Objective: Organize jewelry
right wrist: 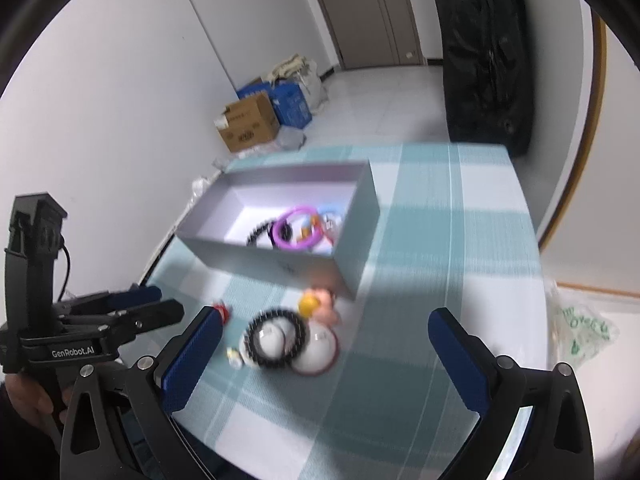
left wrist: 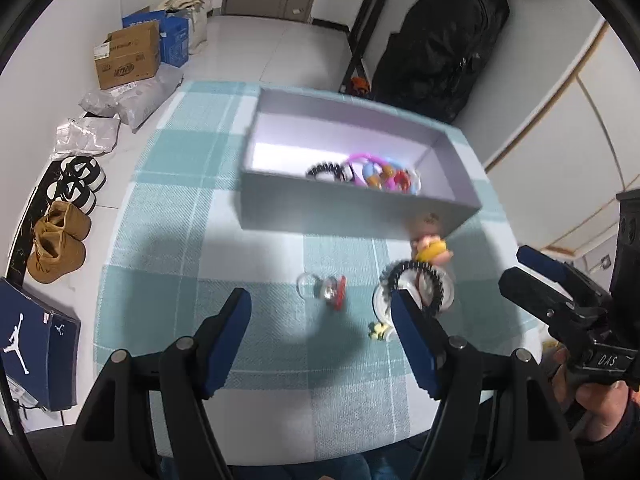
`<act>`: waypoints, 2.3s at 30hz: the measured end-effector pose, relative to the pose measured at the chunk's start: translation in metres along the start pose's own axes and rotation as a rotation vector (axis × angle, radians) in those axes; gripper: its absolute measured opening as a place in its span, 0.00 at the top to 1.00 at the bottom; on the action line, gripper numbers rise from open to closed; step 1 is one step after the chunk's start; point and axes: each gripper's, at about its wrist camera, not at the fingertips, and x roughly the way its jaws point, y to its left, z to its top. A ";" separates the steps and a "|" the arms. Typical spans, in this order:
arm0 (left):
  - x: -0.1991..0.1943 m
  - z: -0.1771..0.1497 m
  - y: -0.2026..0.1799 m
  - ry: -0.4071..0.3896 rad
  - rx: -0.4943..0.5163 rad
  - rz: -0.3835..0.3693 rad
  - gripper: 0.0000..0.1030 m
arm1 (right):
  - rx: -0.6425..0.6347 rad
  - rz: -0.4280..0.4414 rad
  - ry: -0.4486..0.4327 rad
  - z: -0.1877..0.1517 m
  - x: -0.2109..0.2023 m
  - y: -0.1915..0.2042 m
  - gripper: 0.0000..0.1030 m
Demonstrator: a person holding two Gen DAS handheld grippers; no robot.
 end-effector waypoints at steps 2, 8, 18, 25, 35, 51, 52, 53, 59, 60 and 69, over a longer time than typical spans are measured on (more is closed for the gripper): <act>0.003 -0.003 -0.004 0.015 0.019 0.019 0.34 | -0.003 -0.010 0.012 -0.004 0.002 0.001 0.00; 0.003 -0.008 -0.008 0.021 0.045 0.045 0.34 | 0.011 -0.030 0.014 -0.011 0.002 -0.004 0.00; 0.015 -0.004 0.004 0.020 0.001 0.030 0.34 | 0.056 -0.034 0.054 -0.026 0.011 -0.011 0.00; 0.016 0.000 -0.001 -0.010 0.013 0.066 0.34 | 0.062 -0.029 0.057 -0.028 0.013 -0.012 0.00; 0.026 -0.002 -0.005 0.036 0.044 0.083 0.69 | 0.094 -0.023 0.073 -0.029 0.014 -0.018 0.00; 0.011 0.007 -0.002 0.058 0.006 -0.025 0.90 | 0.060 0.058 0.090 -0.035 0.022 0.003 0.00; 0.010 0.008 -0.002 0.054 -0.001 -0.033 0.90 | 0.049 0.056 0.092 -0.034 0.022 0.006 0.00; 0.007 0.008 0.000 0.049 -0.012 -0.039 0.90 | 0.037 0.055 0.091 -0.033 0.023 0.010 0.00; -0.008 0.014 0.004 0.009 -0.062 -0.086 0.91 | -0.005 0.033 0.084 -0.025 0.031 0.027 0.11; -0.010 0.014 0.004 0.003 -0.068 -0.092 0.91 | -0.009 0.017 0.096 -0.025 0.035 0.029 0.17; -0.021 0.016 0.004 -0.029 -0.071 -0.117 0.91 | -0.049 -0.055 0.125 -0.015 0.053 0.045 0.26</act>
